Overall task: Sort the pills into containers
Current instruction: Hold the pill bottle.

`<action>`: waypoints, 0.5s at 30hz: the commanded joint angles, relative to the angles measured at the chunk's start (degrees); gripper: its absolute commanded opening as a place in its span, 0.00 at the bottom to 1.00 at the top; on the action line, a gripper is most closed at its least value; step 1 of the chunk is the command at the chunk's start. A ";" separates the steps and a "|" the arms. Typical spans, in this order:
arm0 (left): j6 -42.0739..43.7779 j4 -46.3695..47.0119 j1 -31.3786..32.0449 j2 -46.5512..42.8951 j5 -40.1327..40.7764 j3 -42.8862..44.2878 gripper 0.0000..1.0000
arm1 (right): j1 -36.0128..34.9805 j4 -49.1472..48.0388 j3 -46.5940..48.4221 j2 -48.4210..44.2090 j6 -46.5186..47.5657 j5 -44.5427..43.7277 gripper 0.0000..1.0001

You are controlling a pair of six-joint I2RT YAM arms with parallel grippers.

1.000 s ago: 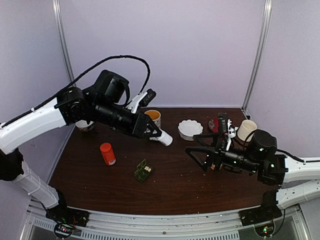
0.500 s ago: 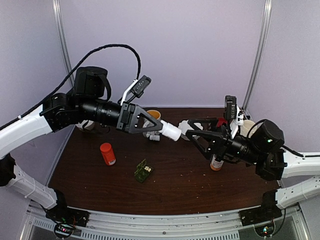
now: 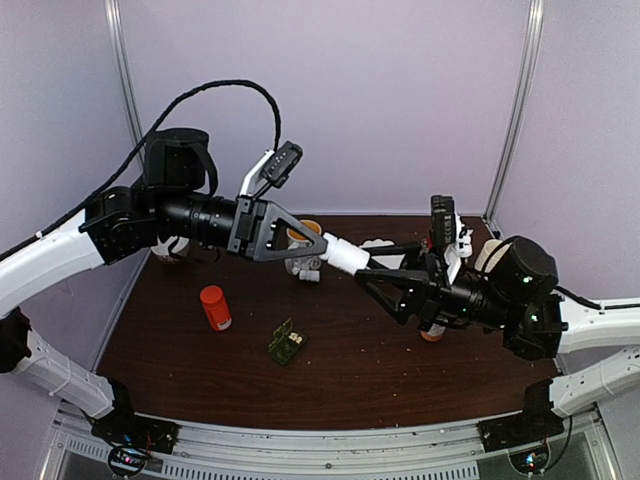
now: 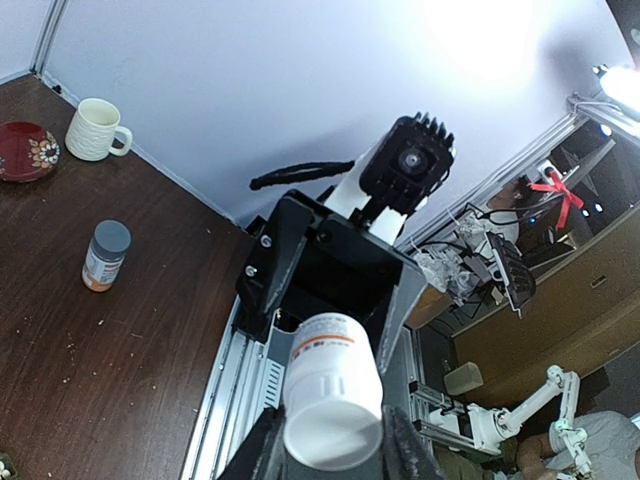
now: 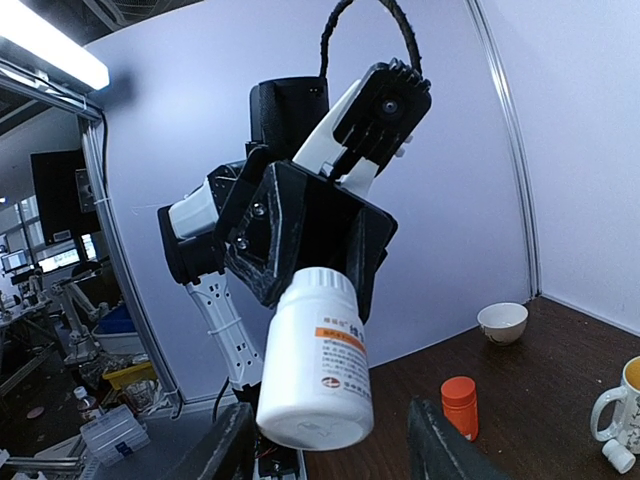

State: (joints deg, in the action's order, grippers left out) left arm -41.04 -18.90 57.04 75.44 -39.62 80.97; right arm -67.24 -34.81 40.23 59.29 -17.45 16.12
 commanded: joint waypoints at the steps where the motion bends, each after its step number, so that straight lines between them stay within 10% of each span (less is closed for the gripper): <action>1: -0.65 3.98 -0.37 -0.87 -1.26 -0.61 0.24 | -0.52 1.82 2.63 0.30 2.17 0.78 0.52; 15: -0.78 3.83 -0.36 -0.57 -1.56 -0.94 0.24 | -0.87 2.73 3.41 1.18 3.45 -0.89 0.40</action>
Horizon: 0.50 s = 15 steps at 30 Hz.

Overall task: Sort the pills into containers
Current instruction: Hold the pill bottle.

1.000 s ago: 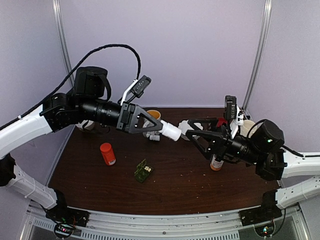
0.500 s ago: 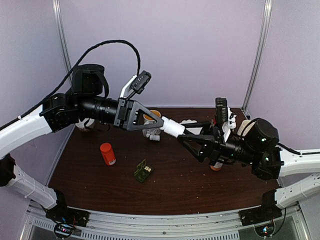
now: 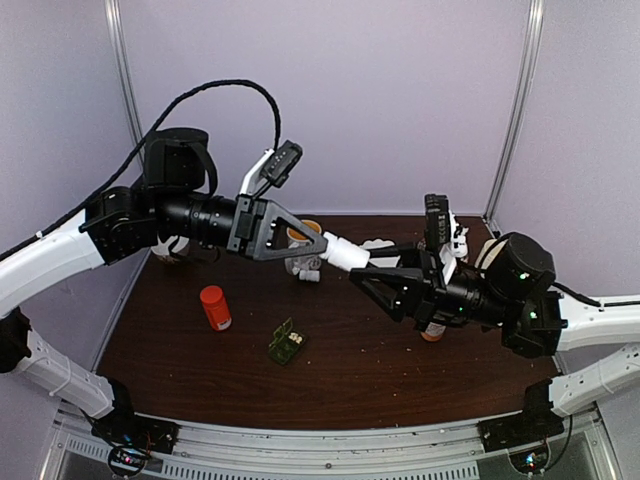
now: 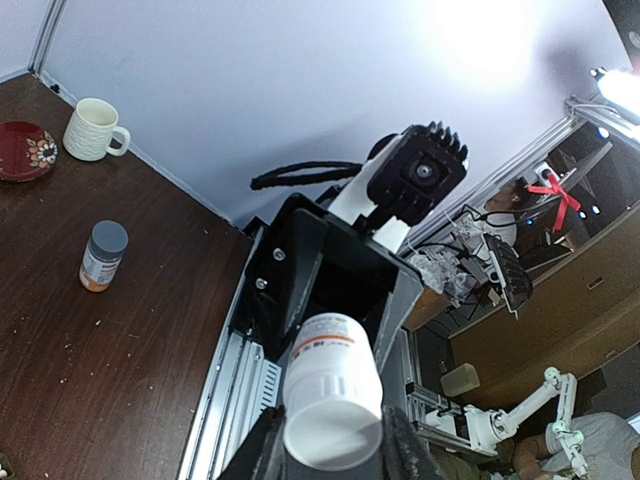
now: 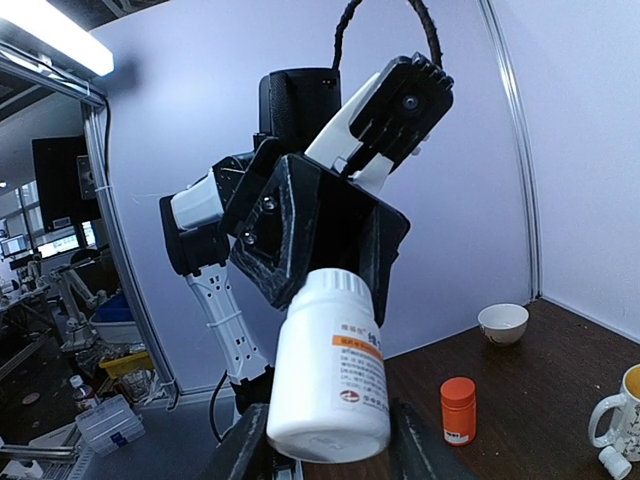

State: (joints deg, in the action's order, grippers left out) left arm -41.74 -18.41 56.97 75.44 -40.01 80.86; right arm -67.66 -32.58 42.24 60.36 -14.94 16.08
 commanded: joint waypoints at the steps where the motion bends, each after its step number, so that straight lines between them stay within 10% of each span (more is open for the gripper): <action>1: -0.10 3.24 -0.28 -0.55 -1.21 -0.87 0.24 | -0.50 0.50 1.36 0.03 1.03 -1.10 0.40; 11: 0.03 3.06 -0.28 -0.70 -1.12 -1.06 0.24 | -0.67 -0.72 0.67 -0.66 1.32 -2.78 0.42; 15: 0.00 3.14 -0.28 -0.68 -1.19 -1.12 0.24 | -0.64 -0.20 0.83 -0.55 1.62 -2.84 0.19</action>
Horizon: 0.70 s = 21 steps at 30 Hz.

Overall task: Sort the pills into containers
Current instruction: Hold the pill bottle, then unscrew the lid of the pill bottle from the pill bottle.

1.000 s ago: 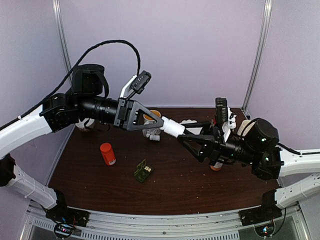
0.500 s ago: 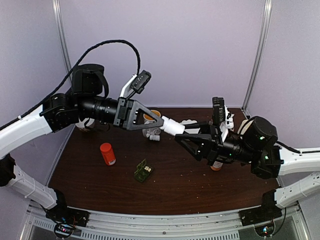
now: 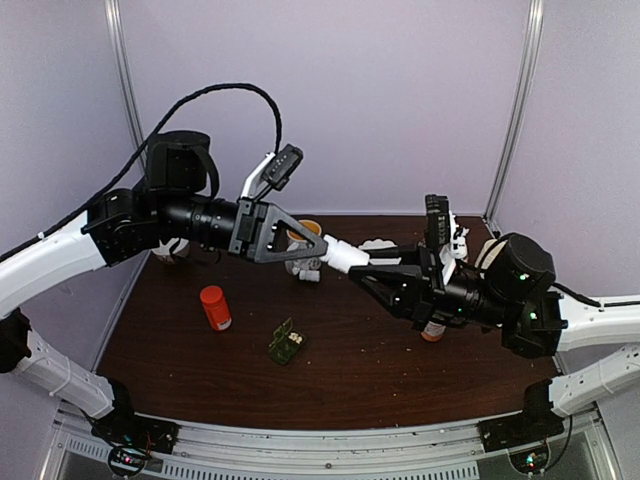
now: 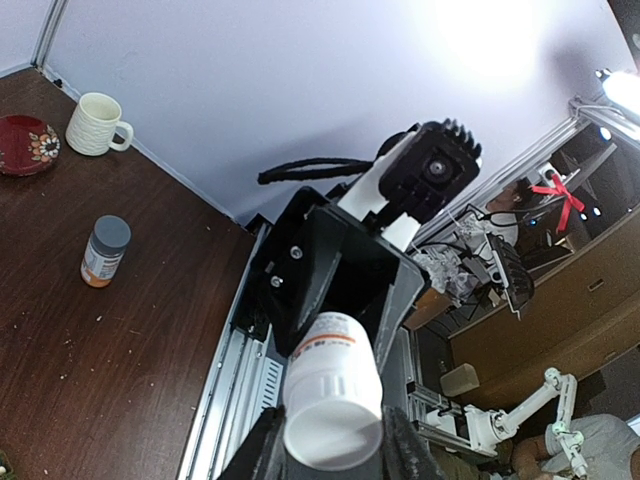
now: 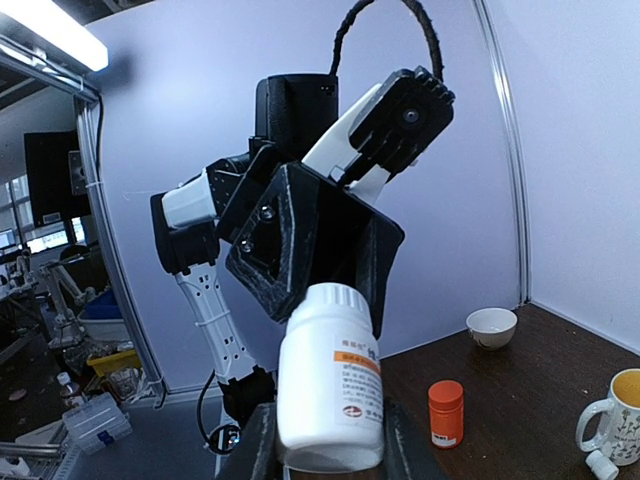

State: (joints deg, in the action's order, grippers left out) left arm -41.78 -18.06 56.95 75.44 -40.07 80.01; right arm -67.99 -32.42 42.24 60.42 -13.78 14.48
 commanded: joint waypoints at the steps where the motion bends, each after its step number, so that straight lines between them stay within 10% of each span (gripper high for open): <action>1: 0.04 2.78 -0.28 -0.70 -1.14 -0.28 0.24 | -0.35 -0.36 0.76 -0.65 0.50 -1.27 0.20; 8: -2.47 1.84 -0.43 -0.44 -0.80 0.09 0.24 | -1.32 3.75 1.68 -0.92 7.43 -1.86 0.19; 21: -14.72 -2.51 -0.77 -0.80 -1.07 -1.69 0.21 | -8.25 7.80 1.96 2.63 52.63 -23.04 0.17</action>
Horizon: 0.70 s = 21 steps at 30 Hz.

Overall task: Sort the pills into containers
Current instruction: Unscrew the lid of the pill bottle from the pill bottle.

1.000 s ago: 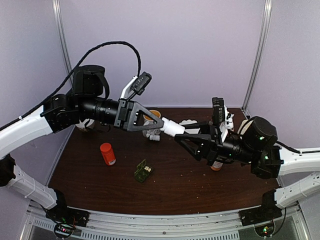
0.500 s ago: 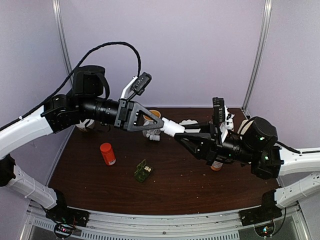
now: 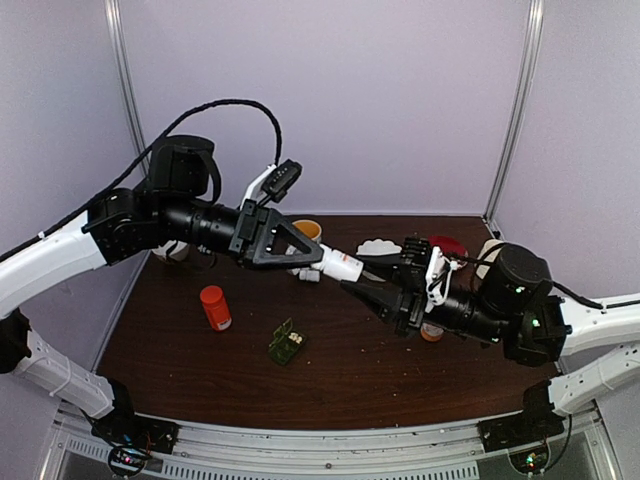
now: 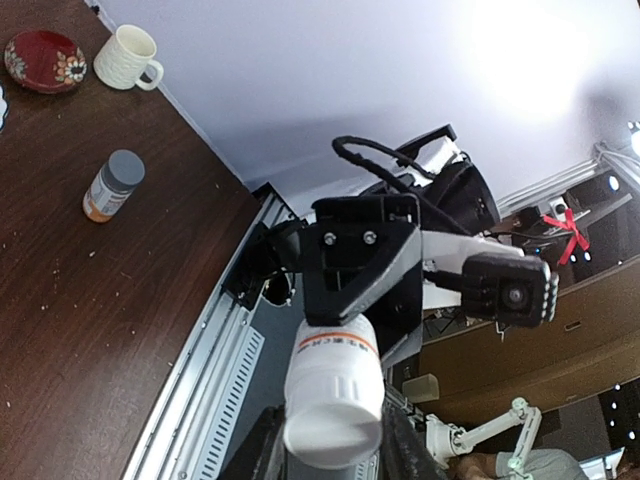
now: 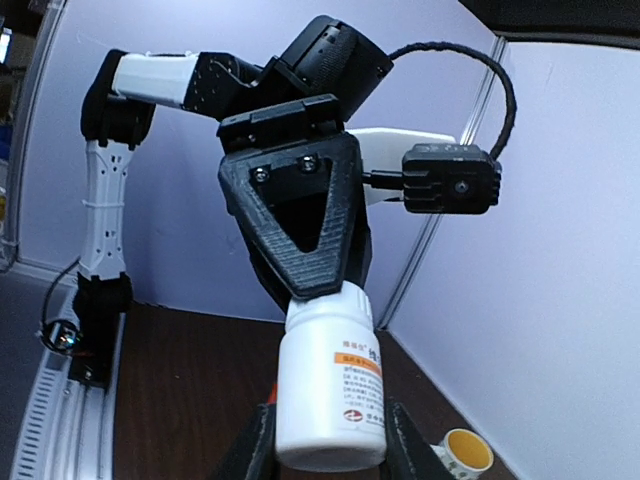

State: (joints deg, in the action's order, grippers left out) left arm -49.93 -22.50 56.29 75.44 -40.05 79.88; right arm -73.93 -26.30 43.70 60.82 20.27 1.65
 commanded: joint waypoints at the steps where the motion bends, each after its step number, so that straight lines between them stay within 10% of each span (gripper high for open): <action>1: -7.79 1.55 -0.10 -0.97 -1.08 -1.90 0.21 | -3.12 0.72 0.30 2.92 22.09 -12.19 0.17; 8: -12.54 5.04 -0.49 -2.47 -0.30 -4.67 0.37 | -5.90 -8.35 -1.74 5.54 30.11 -18.06 0.16; 14: -3.60 2.17 -2.13 -5.06 3.94 -2.18 0.93 | -5.51 -1.36 0.42 2.88 15.06 -12.03 0.17; 21: 23.90 -7.15 -5.62 -10.26 11.67 3.84 0.97 | -2.88 4.07 1.51 0.33 -6.22 0.45 0.15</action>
State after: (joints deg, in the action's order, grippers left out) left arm -46.00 -26.59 51.62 69.84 -34.20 79.57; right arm -78.63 -25.12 43.00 63.35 29.41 -7.25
